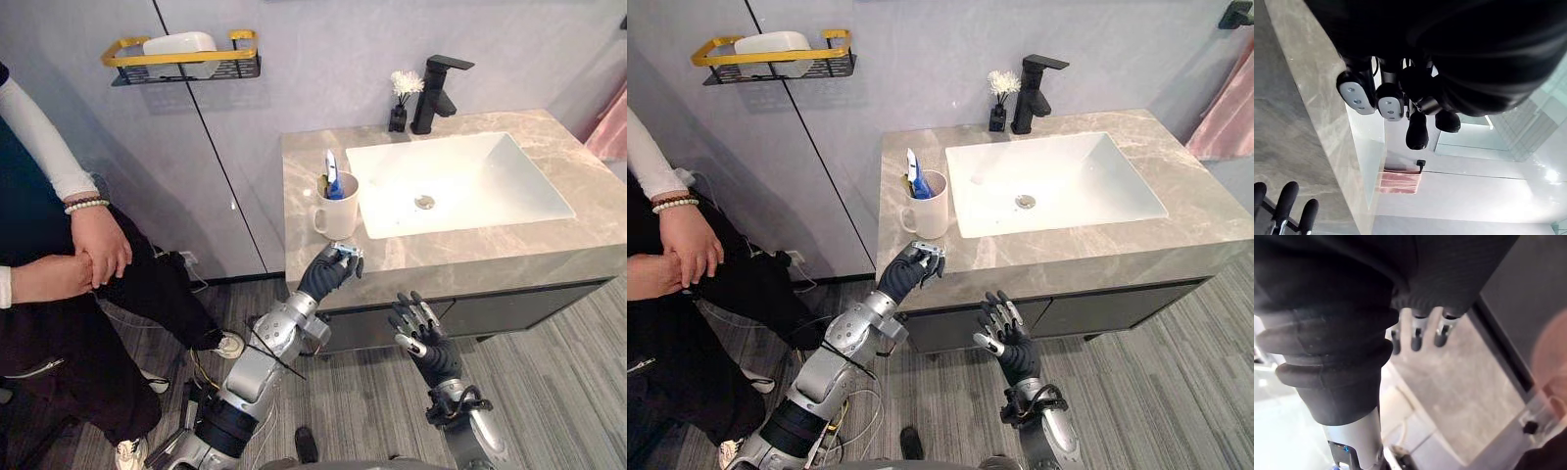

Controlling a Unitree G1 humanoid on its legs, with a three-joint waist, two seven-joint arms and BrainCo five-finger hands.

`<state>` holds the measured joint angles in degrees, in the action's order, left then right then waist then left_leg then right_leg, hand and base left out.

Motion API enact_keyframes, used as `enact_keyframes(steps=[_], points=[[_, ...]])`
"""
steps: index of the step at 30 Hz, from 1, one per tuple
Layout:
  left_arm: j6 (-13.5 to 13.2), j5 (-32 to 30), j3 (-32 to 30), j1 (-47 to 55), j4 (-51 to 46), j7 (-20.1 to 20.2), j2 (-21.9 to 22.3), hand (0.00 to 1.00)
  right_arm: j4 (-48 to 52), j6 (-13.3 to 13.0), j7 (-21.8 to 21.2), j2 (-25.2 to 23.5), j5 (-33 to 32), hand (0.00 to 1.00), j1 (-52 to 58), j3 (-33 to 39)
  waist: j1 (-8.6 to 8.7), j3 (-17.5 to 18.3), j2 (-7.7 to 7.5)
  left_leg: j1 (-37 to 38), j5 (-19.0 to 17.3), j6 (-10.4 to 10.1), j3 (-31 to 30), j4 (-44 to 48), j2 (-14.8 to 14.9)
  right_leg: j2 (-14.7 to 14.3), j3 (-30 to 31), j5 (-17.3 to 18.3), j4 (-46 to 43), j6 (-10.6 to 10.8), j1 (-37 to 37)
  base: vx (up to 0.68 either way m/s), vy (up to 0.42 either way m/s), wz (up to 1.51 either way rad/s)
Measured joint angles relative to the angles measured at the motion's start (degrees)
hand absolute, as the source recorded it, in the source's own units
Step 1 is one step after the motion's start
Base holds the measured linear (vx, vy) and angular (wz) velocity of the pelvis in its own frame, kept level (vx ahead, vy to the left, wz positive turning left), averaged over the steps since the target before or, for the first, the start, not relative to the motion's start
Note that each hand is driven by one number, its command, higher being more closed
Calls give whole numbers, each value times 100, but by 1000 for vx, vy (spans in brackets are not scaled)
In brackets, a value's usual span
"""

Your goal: Organize washtable

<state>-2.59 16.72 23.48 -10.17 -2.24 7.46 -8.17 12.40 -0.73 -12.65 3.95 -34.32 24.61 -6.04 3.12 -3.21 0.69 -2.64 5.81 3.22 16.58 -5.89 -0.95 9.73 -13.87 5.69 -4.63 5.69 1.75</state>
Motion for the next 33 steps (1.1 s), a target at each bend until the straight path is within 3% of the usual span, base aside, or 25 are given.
enact_keyframes(steps=[14,33], points=[[22,-175,93,-507,478,-39,-11,100,29,0,-6,125,-9,0,-56,63,60,-124,-237,-343,14,3,257,-1,93,-70,306,-151,12,-40,-430,-12,21,-9],[73,-386,-194,-1021,657,-148,-56,100,234,1,-26,209,-112,0,-58,201,74,-537,-337,-515,38,34,334,1,95,-77,333,-253,90,-5,-595,36,6,-2]])
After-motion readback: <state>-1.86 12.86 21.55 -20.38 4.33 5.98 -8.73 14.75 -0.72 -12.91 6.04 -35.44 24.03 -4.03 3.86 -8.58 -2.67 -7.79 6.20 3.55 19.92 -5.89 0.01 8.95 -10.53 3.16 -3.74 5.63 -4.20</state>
